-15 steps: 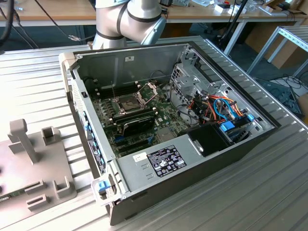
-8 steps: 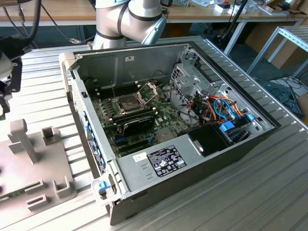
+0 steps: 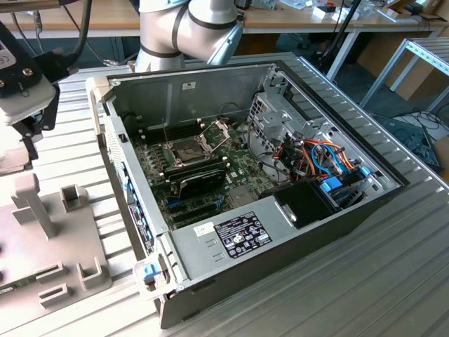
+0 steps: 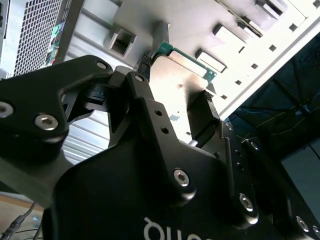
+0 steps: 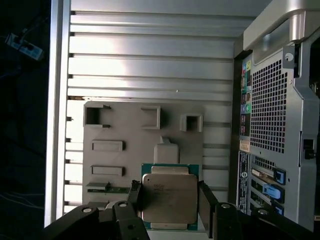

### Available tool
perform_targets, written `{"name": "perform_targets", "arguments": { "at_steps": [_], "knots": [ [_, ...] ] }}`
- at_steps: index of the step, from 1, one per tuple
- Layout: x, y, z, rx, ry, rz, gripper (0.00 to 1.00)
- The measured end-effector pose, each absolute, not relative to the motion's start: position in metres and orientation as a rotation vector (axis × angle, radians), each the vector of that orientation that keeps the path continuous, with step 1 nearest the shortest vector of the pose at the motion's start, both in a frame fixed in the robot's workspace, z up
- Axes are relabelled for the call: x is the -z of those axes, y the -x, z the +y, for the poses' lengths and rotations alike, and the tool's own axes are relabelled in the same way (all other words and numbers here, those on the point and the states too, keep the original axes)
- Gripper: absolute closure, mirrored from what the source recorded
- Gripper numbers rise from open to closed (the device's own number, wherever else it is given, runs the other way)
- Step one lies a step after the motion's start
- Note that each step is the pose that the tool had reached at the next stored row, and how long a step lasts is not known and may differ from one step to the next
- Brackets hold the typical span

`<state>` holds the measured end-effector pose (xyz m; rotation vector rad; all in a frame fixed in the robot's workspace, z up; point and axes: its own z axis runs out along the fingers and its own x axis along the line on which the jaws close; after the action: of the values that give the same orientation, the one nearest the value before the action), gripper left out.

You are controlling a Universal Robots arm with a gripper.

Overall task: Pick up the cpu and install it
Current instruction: 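Pick up the cpu and move it towards the insertion slot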

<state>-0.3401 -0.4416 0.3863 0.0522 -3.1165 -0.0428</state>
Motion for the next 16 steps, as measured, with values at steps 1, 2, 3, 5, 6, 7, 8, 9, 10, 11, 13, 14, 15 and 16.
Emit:
{"name": "perform_targets", "arguments": {
  "at_steps": [1,2,3,5,6,7,8,9,10,11,13,14,15,16],
  "knots": [
    [-0.386,0.339,-0.442,0.043,-0.052,-3.117,0.45],
    [-0.386,0.338,-0.442,0.043,-0.052,-3.117,0.45],
    [-0.386,0.335,-0.442,0.043,-0.052,-3.117,0.45],
    [-0.386,0.332,-0.442,0.043,-0.052,-3.117,0.45],
    [-0.386,0.330,-0.442,0.043,-0.052,-3.117,0.45],
    [-0.386,0.328,-0.442,0.043,-0.052,-3.117,0.45],
    [-0.386,0.325,-0.442,0.043,-0.052,-3.116,0.45],
    [-0.386,0.322,-0.442,0.043,-0.052,-3.116,0.45],
    [-0.386,0.320,-0.442,0.043,-0.052,-3.116,0.45],
    [-0.386,0.318,-0.442,0.043,-0.052,-3.117,0.45],
    [-0.386,0.313,-0.442,0.043,-0.052,-3.117,0.45],
    [-0.386,0.311,-0.442,0.043,-0.052,-3.117,0.45],
    [-0.386,0.308,-0.442,0.043,-0.052,-3.117,0.45],
    [-0.386,0.306,-0.442,0.043,-0.052,-3.116,0.45]
  ]
}}
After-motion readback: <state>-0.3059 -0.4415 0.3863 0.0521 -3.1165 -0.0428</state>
